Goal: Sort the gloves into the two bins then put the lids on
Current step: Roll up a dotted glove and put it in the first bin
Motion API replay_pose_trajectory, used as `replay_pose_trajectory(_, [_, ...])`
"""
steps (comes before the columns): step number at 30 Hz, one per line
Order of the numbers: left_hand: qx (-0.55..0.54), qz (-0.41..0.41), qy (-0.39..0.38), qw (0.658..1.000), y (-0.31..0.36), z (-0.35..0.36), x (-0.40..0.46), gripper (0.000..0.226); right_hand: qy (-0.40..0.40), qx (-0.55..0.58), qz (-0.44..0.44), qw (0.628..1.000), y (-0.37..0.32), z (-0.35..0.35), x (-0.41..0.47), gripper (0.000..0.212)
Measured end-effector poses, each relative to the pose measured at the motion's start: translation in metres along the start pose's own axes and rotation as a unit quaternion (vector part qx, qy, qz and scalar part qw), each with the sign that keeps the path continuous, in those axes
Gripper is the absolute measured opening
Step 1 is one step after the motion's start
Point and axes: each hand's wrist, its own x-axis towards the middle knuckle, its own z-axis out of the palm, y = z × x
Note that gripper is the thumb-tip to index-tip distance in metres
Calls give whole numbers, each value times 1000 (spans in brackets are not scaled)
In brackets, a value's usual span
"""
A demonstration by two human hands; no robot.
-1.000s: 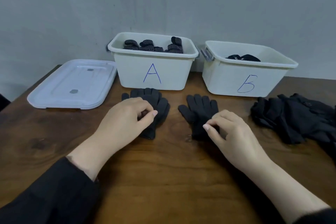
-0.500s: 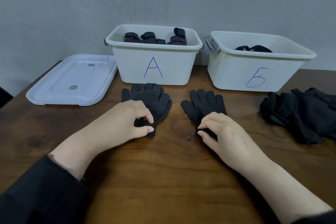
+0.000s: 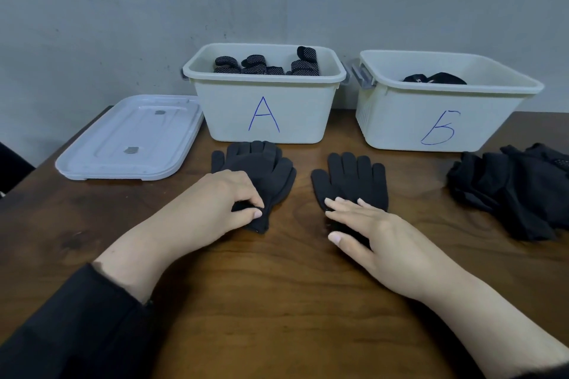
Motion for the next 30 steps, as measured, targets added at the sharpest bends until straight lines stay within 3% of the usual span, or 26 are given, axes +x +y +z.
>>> replay_pose_trajectory(3, [-8,-8,12,1000,3,0,-1,8,22,36,7,999,0,0,0,65])
replay_pose_trajectory(10, [-155,-85,216,960,24,-2,4,9,68,123,50,989,1,-3,-1,49])
replay_pose_trajectory(15, [-203,-88,283,933,58,0,26,9,105,210,60,970,1,-6,0,36])
replay_pose_trajectory(19, [-203,-46,271,940,99,20,43,9,171,337,60,924,-2,-10,1,40])
replay_pose_trajectory(25, [-248,-16,132,960,122,50,46,26,218,473,102,848,-3,-16,1,21])
replay_pose_trajectory(30, [-200,-32,167,965,95,46,39,26,243,530,168,795,7,-16,4,24])
